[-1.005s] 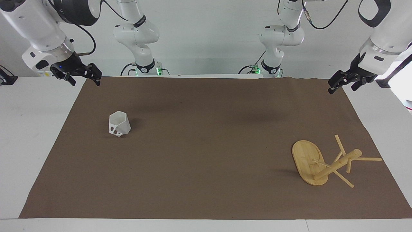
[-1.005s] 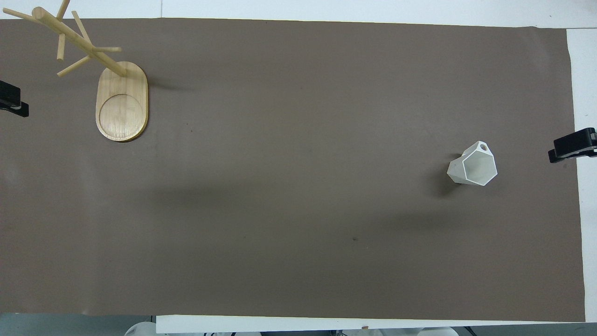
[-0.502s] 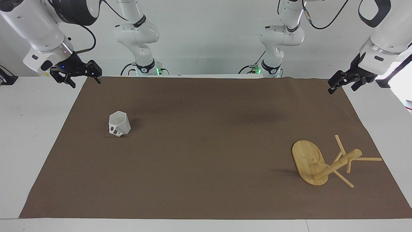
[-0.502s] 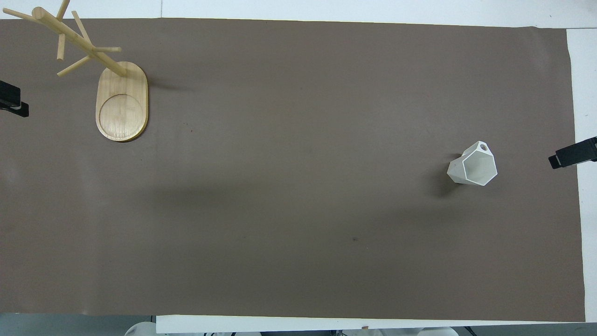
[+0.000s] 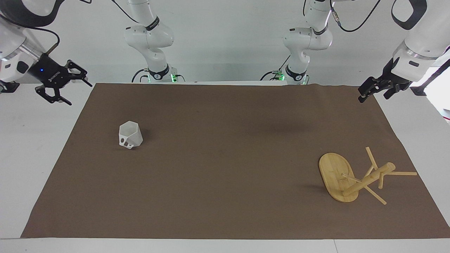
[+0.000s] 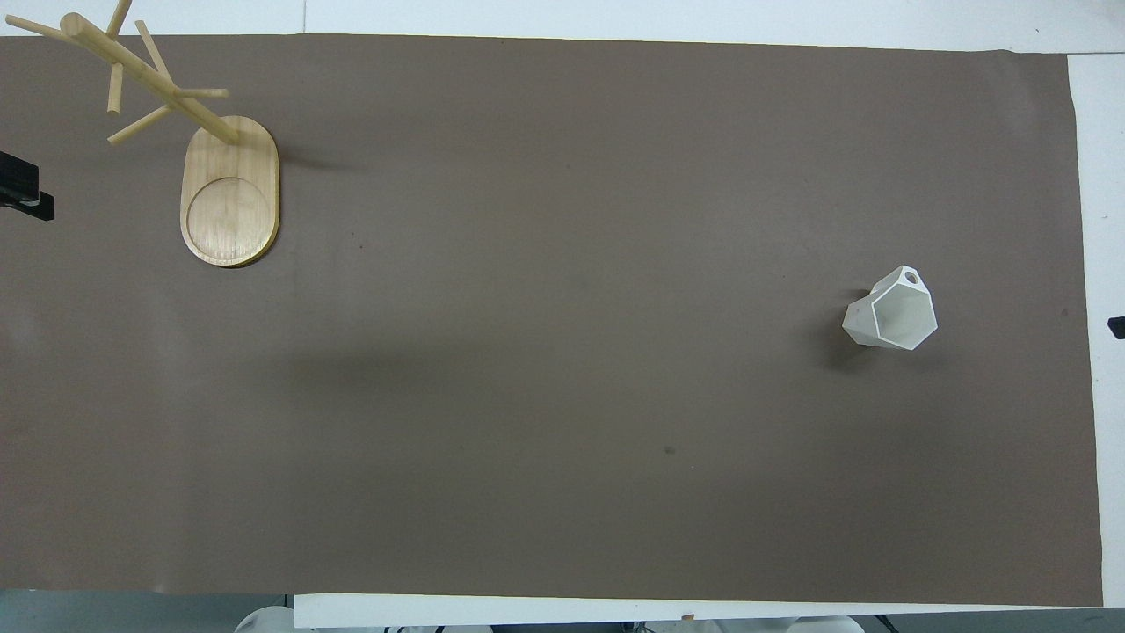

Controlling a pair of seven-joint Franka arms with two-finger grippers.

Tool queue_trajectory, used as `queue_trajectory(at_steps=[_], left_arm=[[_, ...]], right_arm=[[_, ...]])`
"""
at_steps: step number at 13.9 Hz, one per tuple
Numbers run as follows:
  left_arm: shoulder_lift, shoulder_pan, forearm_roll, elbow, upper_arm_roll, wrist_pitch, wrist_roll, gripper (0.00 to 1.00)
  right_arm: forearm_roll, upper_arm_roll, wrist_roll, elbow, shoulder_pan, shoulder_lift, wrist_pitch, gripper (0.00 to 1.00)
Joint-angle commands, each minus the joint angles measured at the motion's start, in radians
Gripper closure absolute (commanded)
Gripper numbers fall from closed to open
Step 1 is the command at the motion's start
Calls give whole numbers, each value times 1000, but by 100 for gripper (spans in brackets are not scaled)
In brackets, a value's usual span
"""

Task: Hang cup on rack

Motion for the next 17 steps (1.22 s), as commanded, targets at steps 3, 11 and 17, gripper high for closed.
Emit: queue_trajectory(at_steps=[3, 11, 17], left_arm=[[-24, -3, -8, -25, 4, -9, -9, 0], [-24, -3, -8, -25, 4, -9, -9, 0], [-24, -3, -8, -25, 4, -9, -9, 0]], right_arm=[[263, -44, -568, -44, -97, 152, -86, 0], [542, -35, -1084, -110, -231, 478, -288, 0], [630, -15, -1305, -140, -243, 600, -295, 0]])
